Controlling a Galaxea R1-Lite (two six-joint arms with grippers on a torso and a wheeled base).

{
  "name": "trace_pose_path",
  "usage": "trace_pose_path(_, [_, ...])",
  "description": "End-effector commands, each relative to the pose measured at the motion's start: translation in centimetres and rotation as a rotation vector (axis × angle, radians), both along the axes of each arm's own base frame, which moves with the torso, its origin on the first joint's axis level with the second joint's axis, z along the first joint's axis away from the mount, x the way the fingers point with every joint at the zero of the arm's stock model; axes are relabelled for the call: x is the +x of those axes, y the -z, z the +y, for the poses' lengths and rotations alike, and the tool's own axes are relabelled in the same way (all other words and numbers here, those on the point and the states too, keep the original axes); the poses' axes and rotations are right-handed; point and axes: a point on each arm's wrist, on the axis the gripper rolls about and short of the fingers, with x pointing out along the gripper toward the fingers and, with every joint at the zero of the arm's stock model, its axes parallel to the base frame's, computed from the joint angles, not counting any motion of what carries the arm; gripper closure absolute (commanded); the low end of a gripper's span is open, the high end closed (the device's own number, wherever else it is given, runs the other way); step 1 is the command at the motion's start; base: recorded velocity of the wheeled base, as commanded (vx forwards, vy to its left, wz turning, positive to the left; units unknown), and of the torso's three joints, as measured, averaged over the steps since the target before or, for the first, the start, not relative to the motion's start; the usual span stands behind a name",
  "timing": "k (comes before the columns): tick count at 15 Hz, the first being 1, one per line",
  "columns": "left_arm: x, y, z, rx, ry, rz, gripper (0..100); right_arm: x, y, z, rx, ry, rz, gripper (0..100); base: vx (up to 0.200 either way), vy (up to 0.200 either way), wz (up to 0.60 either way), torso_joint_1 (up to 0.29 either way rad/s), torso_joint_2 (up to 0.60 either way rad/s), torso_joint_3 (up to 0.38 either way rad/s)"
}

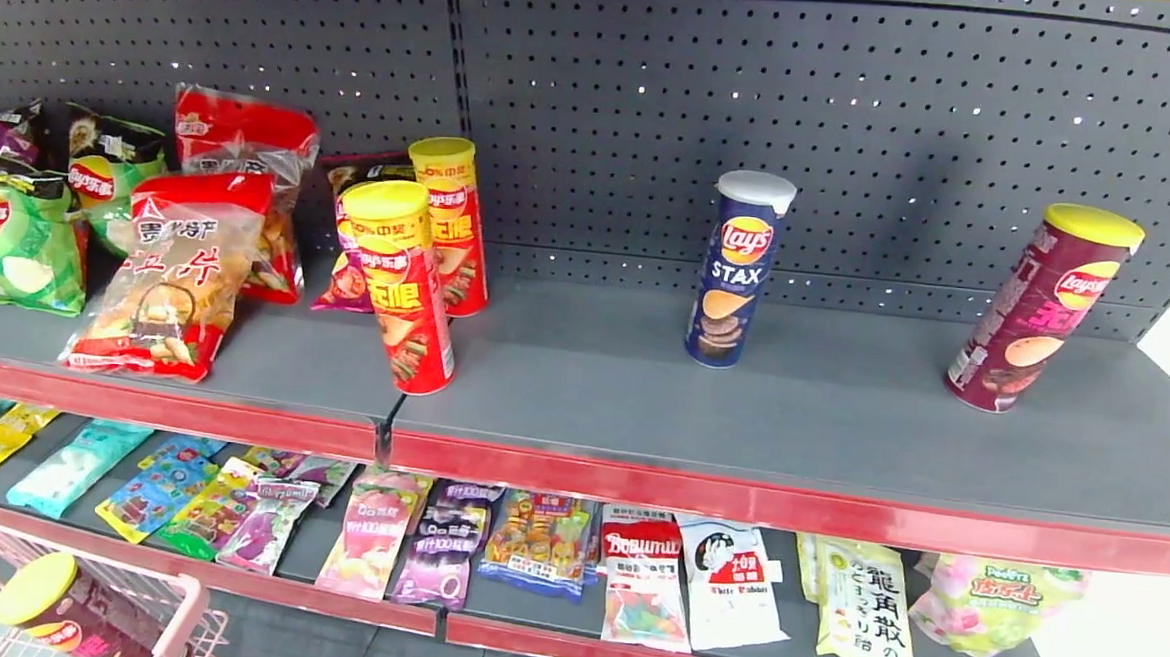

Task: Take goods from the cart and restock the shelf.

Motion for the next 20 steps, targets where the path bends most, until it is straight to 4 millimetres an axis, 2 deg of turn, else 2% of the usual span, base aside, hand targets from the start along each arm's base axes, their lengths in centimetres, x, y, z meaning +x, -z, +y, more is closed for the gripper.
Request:
trace_pose_path(1, [0.04,-0.04,-0.01,0.001,0.006,0.002,100,0.02,0.02,0.0,0.0,0.0,0.002,0,0.0,0.0,0.0,0.159,-0.37,-0.203])
trace_pose_path(6, [0.22,-0.49,-0.04,0.075,0.003,-0.001,100,0.0,-0.02,0.0,-0.002,0.0,0.0,0,0.0,0.0,0.0,0.143,-0.33,-0.18])
trace_pose_path(10, [0.15,-0.51,-0.01,0.094,0.0,-0.008,100,0.0,-0.02,0.0,-0.002,-0.002,0.0,0,0.0,0.0,0.0,0.007,-0.02,-0.01])
trace_pose_path(16, [0.23,-0.53,-0.04,0.11,0.003,-0.006,100,0.0,-0.02,0.0,0.0,-0.002,0.0,0,0.2,0.0,0.0,0.007,0.0,0.002])
trace_pose_path(20, [-0.15,-0.39,0.12,0.106,0.066,-0.032,100,0.09,-0.03,0.02,-0.006,-0.008,0.013,0,0.0,0.0,0.0,0.0,0.0,0.0])
